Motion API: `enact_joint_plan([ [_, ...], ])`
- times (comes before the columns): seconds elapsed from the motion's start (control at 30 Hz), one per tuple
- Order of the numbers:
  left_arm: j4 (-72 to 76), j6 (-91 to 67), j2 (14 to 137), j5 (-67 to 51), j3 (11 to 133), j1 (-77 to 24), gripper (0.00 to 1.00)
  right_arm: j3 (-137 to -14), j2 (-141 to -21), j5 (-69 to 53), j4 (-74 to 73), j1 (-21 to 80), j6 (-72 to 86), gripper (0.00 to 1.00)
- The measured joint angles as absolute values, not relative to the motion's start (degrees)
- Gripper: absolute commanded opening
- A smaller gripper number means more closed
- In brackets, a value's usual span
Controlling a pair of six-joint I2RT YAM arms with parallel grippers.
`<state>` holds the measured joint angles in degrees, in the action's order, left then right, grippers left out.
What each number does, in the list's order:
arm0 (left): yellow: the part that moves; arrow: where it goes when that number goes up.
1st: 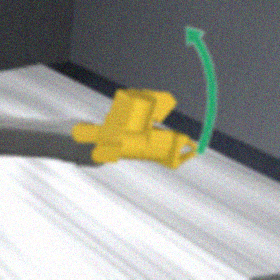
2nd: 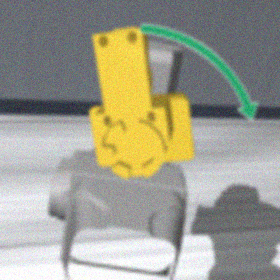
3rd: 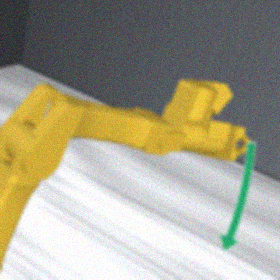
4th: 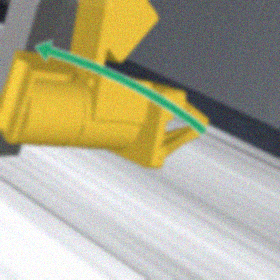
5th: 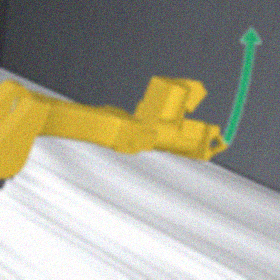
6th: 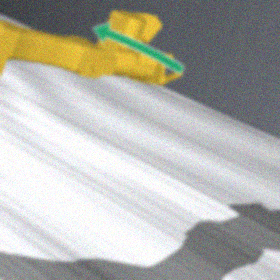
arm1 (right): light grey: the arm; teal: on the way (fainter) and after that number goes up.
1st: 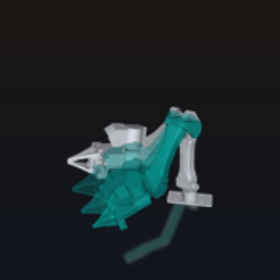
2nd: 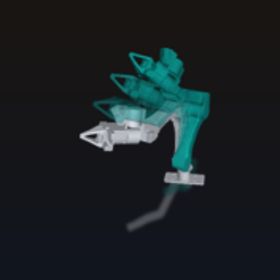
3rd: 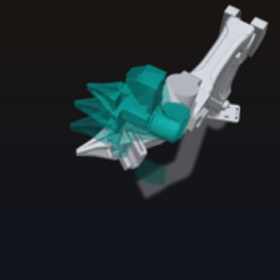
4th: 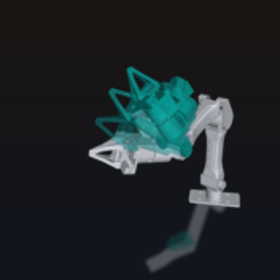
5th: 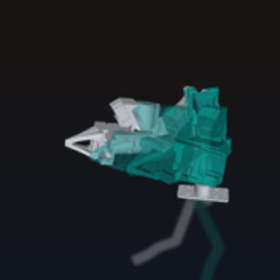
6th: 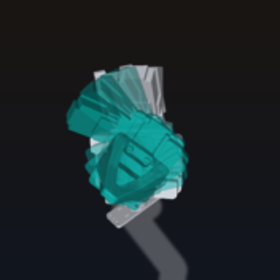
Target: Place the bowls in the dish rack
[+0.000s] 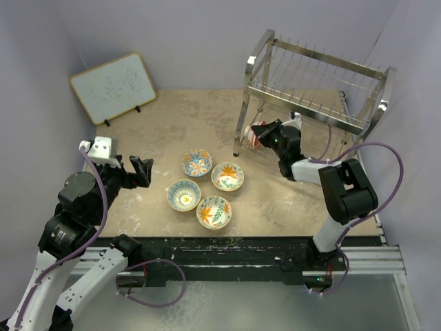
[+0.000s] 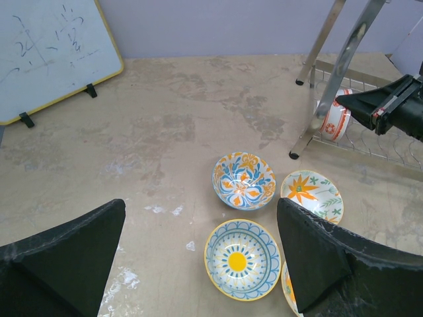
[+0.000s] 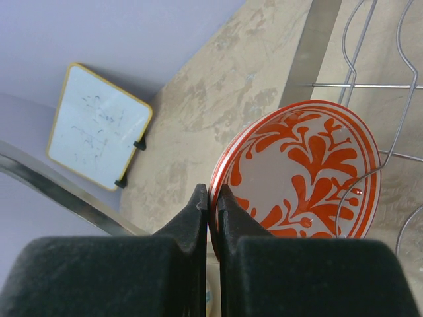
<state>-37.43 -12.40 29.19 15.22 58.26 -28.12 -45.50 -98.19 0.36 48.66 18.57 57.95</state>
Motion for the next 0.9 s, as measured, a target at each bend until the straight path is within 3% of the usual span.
enact_joint_plan([
  [0.9,-37.41,-12.4,29.74,15.22,58.26,-28.12,0.99,-36.25,-103.0,-2.87,75.9,16.25,66.11,0.0],
])
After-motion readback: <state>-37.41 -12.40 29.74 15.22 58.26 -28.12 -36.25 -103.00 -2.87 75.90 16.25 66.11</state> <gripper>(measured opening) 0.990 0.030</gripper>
